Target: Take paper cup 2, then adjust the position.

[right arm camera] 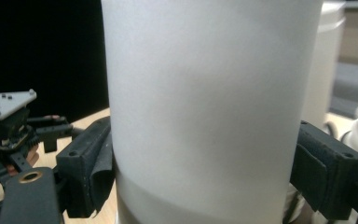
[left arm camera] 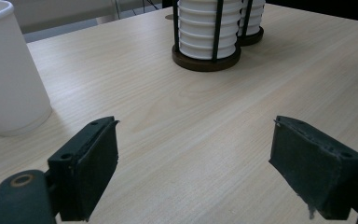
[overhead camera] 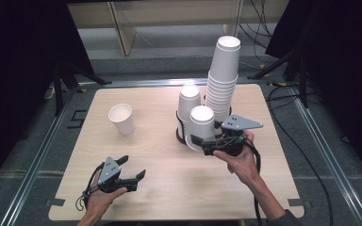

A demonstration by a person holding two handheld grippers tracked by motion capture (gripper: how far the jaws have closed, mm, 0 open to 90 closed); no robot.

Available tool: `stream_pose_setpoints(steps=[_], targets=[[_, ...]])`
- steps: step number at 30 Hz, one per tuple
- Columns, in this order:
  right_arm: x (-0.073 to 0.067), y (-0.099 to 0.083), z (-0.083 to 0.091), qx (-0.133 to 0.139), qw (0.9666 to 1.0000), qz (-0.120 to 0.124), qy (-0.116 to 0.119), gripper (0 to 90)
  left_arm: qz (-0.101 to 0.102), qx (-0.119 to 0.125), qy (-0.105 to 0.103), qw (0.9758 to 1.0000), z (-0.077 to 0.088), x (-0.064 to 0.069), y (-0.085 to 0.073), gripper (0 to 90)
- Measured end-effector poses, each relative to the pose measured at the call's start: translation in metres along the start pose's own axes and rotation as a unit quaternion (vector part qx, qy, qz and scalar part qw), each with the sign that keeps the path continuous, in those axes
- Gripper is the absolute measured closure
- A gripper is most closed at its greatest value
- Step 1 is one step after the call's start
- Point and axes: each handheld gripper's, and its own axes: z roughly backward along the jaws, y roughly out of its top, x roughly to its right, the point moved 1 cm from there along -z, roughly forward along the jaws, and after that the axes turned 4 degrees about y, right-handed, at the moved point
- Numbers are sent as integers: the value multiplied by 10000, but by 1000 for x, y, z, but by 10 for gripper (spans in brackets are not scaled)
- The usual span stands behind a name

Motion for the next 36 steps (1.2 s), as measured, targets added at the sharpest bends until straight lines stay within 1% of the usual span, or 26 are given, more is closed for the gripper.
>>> stream_pose_setpoints(steps=[1, 4, 6, 7, 8, 9, 10, 11, 12, 13, 14, 15, 16, 17, 18, 21, 22, 23, 26, 27, 28, 29, 32, 34, 35, 36], targets=[[-2, -3, -3, -59, 9999, -87, 19, 171, 0, 44, -45, 10000, -1, 0, 0, 145], [-2, -8, -9, -99, 9999, -36, 79, 171, -35, 58, -66, 10000, -1, 1, 0, 145], [-3, -9, -10, -136, 9999, -55, 55, 171, -31, 31, -61, 10000, -1, 1, 0, 145], [-4, -11, -13, -121, 9998, -112, 136, 171, -3, 62, -42, 10000, -1, 1, 0, 145], [-4, -12, -13, -167, 9998, 8, 63, 171, -21, -6, -21, 10000, 0, 1, 0, 145], [-4, -15, -18, -101, 9998, -23, 161, 171, -9, 32, -37, 10000, 0, 1, 0, 145], [-4, -16, -18, -164, 9998, -1, 108, 171, -12, 25, -40, 10000, 0, 1, 1, 145], [-4, -17, -19, -132, 9998, 58, 109, 171, -31, 31, -48, 10000, 1, 1, 1, 145], [-5, -18, -21, -170, 9996, -37, 206, 171, -28, 43, -47, 10000, 1, 1, 1, 145], [-6, -19, -22, -148, 9997, -51, 206, 171, -27, 46, -50, 10000, 1, 1, 1, 145], [-7, -20, -22, -213, 9995, -93, 234, 171, -31, 45, -57, 10000, 1, 1, 1, 145], [-7, -21, -23, -193, 9996, -50, 204, 171, -32, 44, -60, 10000, 1, 1, 1, 145], [-8, -22, -24, -236, 9994, -114, 226, 171, -32, 43, -60, 10000, 1, 1, 1, 145], [-7, -22, -25, -183, 9996, 21, 224, 171, -16, 88, -81, 9999, 0, 2, 1, 145], [-9, -24, -26, -238, 9993, -89, 276, 171, -20, 85, -79, 9999, 0, 1, 1, 145], [-11, -29, -32, -248, 9987, -159, 411, 171, 0, 100, -87, 9999, 0, 2, 1, 145], [-12, -30, -32, -320, 9987, -158, 373, 171, -25, 91, -90, 9999, 0, 2, 1, 145], [-13, -31, -34, -300, 9985, -129, 444, 171, -10, 90, -104, 9999, 0, 2, 1, 145], [-13, -33, -36, -244, 9989, -22, 405, 171, -14, 117, -113, 9999, -1, 3, 1, 145], [-17, -36, -39, -357, 9979, -173, 512, 171, -34, 65, -91, 9999, 0, 3, 1, 145], [-18, -37, -40, -385, 9980, -165, 467, 171, -34, 65, -91, 9999, 0, 3, 1, 145], [-17, -38, -41, -364, 9980, -125, 511, 171, -20, 128, -128, 9998, -1, 3, 1, 145], [-19, -39, -43, -399, 9975, -194, 555, 171, -5, 153, -130, 9998, -1, 4, 1, 145], [-20, -39, -44, -363, 9976, -178, 568, 171, -10, 161, -143, 9998, -1, 4, 1, 145], [-21, -40, -45, -431, 9973, -176, 573, 171, -31, 157, -152, 9998, 0, 4, 1, 145], [-20, -40, -45, -386, 9980, -44, 500, 171, -39, 121, -148, 9998, 1, 5, 2, 145]])
